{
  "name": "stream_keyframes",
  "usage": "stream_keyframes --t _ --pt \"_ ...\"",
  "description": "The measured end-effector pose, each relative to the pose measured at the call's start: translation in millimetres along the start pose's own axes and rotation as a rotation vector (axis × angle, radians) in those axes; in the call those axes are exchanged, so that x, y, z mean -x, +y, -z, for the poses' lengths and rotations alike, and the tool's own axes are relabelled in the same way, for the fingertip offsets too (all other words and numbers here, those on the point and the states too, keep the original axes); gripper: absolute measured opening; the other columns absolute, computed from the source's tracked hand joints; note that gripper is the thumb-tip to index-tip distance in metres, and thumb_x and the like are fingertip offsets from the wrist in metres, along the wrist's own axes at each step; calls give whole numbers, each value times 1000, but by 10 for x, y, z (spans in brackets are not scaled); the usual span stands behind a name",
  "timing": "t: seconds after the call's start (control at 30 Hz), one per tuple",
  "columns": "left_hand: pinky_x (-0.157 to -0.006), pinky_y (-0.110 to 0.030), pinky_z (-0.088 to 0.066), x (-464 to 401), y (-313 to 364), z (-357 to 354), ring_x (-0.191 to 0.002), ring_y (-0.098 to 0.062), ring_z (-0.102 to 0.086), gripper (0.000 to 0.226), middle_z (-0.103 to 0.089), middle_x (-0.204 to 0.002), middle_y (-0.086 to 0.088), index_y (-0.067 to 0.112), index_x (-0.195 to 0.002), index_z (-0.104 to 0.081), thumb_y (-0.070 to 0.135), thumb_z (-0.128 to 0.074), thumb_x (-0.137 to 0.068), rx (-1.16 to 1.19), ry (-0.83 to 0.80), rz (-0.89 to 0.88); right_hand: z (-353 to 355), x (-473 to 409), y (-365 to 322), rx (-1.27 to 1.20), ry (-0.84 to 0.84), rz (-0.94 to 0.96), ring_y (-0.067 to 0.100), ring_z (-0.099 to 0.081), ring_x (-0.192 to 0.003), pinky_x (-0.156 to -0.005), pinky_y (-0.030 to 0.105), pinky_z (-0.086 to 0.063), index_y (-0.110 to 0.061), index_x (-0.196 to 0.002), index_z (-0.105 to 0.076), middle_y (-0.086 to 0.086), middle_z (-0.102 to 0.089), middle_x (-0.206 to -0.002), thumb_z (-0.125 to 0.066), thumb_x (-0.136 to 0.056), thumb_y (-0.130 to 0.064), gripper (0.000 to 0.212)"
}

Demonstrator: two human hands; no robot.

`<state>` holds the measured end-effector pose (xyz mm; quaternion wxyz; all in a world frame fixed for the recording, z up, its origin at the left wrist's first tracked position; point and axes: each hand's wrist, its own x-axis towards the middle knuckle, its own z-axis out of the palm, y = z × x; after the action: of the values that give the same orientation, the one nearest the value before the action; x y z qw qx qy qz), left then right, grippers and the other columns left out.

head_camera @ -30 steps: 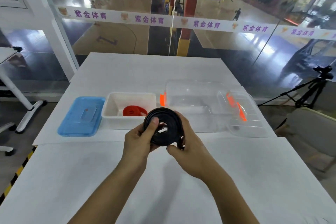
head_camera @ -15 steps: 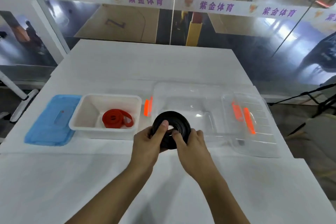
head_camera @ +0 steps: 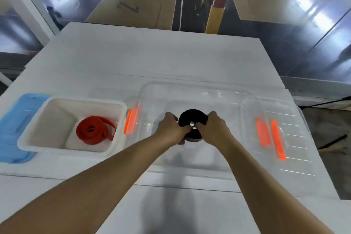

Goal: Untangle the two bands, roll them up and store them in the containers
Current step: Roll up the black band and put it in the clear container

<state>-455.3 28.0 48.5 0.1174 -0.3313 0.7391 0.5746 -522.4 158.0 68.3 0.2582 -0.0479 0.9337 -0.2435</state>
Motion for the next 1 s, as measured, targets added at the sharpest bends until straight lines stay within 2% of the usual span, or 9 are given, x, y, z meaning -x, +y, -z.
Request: stream_keyframes --t 0.07,0.17,0.27,0.37,0.43,0.5,0.67,0.83,1.0 --pt "-87 -49 -62 -246 -38 -119 -95 -33 -72 51 -67 -114 -21 4 -129 -42 22 -69 -90 -140 -39 33 -82 -288 66 140 -21 -4 20 -55 -73 -57 28 -42 -4 -131 -49 10 -57 -111 -57 -102 -26 37" --pt "-89 -46 -61 -572 -115 -270 -103 -36 -69 58 -62 -125 -23 -1 -139 -36 19 -65 -93 -280 -78 88 -204 -618 159 345 -39 5 31 -59 -105 -87 38 -52 -7 -132 -55 13 -44 -134 -60 -101 -28 38" --pt "-64 -34 -53 -802 -167 -359 -110 -37 -68 50 -64 -125 -23 -1 -135 -43 21 -63 -94 -434 -77 86 -313 -860 215 563 25 88 31 -50 -125 -106 45 -39 -15 -130 -60 9 -46 -135 -61 -98 -35 38" --pt "-53 -25 -40 -976 -254 -421 -96 -31 -67 36 -67 -116 -21 0 -123 -55 22 -61 -95 -597 -116 52 -422 -1032 253 675 9 118 29 -51 -125 -108 42 -35 -16 -128 -60 8 -51 -132 -63 -97 -31 35" --pt "-72 -28 -50 -1048 -333 -473 -106 -31 -64 38 -59 -122 -19 2 -121 -57 28 -61 -94 -717 -185 33 -506 -1102 272 691 7 108 29 -53 -124 -110 41 -38 -15 -127 -60 8 -53 -130 -63 -97 -27 32" --pt "-91 -35 -50 -1066 -378 -517 -118 -35 -58 46 -45 -131 -18 0 -129 -50 28 -61 -95 -790 -205 11 -564 -1131 293 627 19 86 30 -56 -122 -107 40 -42 -12 -124 -61 9 -55 -128 -63 -97 -22 28" --pt "-95 -43 -50 -1049 -407 -528 -121 -38 -54 67 -48 -133 -22 0 -144 -28 25 -62 -93 -800 -175 -80 -576 -1134 328 407 83 40 32 -62 -116 -97 42 -49 -9 -122 -55 10 -61 -122 -65 -96 -15 28" --pt "-105 -46 -44 -882 -369 -430 -131 -37 -44 71 -45 -142 -16 15 -157 -18 32 -54 -98 -960 -218 -136 -438 -1047 368 400 16 67 30 -53 -125 -103 41 -43 -11 -129 -56 7 -57 -131 -58 -100 -26 33" --pt "-105 -44 -42 -596 -253 -275 -132 -35 -44 52 -43 -147 -11 15 -147 -38 34 -51 -100 -1125 -80 -303 -301 -808 391 321 59 136 31 -50 -132 -107 41 -40 -17 -146 -49 8 -53 -142 -55 -100 -26 47"
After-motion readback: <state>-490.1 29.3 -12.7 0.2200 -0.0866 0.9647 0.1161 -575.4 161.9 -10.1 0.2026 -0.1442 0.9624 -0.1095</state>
